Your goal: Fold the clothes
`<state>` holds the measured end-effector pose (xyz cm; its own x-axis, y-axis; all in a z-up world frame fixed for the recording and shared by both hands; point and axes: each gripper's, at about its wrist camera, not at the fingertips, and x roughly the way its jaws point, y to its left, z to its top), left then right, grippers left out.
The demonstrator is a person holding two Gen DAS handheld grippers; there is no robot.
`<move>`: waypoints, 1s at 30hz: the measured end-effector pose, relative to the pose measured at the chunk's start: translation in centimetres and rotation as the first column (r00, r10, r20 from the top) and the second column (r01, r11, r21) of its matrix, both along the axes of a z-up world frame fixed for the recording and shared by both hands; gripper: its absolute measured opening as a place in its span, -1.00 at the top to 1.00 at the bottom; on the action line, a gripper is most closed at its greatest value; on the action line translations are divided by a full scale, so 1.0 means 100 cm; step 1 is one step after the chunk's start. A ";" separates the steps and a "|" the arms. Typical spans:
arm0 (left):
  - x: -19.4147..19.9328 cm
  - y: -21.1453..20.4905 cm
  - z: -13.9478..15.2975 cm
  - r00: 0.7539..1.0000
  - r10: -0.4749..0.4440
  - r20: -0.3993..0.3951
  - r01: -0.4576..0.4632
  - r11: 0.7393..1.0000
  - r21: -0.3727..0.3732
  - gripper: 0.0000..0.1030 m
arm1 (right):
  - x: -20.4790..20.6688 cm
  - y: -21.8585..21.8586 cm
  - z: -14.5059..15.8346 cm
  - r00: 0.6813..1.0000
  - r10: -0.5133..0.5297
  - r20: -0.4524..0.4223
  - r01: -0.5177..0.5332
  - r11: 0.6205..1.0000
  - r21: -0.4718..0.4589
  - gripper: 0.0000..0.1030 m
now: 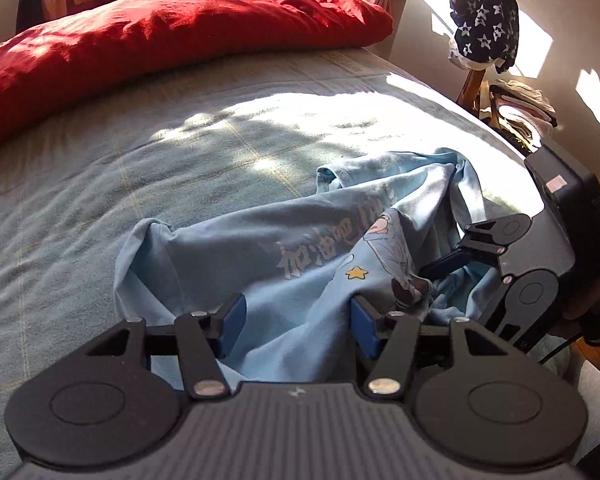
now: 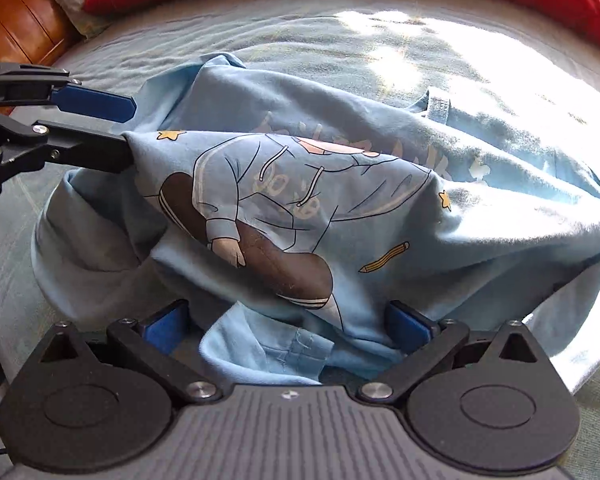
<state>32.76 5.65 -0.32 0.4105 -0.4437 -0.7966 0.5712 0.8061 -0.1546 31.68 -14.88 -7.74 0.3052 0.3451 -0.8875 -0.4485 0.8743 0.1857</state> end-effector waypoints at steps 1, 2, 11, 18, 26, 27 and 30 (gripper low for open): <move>0.001 0.001 0.003 1.000 0.007 -0.012 -0.007 1.000 -0.004 -0.12 | -0.001 0.004 -0.002 1.000 0.014 0.000 -0.014 1.000 -0.028 -1.00; 0.002 0.005 0.007 0.999 0.024 -0.030 -0.024 1.000 -0.006 -0.11 | -0.003 0.008 -0.003 1.000 0.017 0.003 -0.017 0.999 -0.051 -1.00; -0.006 0.034 0.028 0.970 0.164 -0.179 -0.164 0.986 0.017 -0.11 | -0.027 0.000 0.041 0.987 -0.066 -0.147 0.048 0.991 -0.121 -1.00; -0.018 0.034 0.021 0.924 0.268 -0.273 -0.266 0.963 0.046 -0.06 | -0.054 -0.053 0.078 0.930 -0.318 -0.184 0.298 0.946 -0.129 -0.86; -0.022 0.023 0.043 0.914 0.276 -0.299 -0.274 0.961 0.049 -0.06 | -0.033 -0.082 0.101 0.875 -0.461 -0.147 0.444 0.886 -0.133 -0.86; -0.022 0.023 0.047 0.914 0.280 -0.292 -0.279 0.959 0.048 -0.06 | -0.029 -0.086 0.103 0.866 -0.481 -0.138 0.464 0.875 -0.137 -0.89; -0.023 0.028 0.057 0.915 0.289 -0.279 -0.292 0.956 0.034 -0.06 | -0.015 -0.095 0.100 0.831 -0.543 -0.121 0.525 0.837 -0.154 -0.91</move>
<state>30.41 8.49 5.42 0.2844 -0.3452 -0.8944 0.2450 0.9281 -0.2803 30.15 -24.33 2.24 0.2706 0.0658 -0.9605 0.1204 0.9875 0.1016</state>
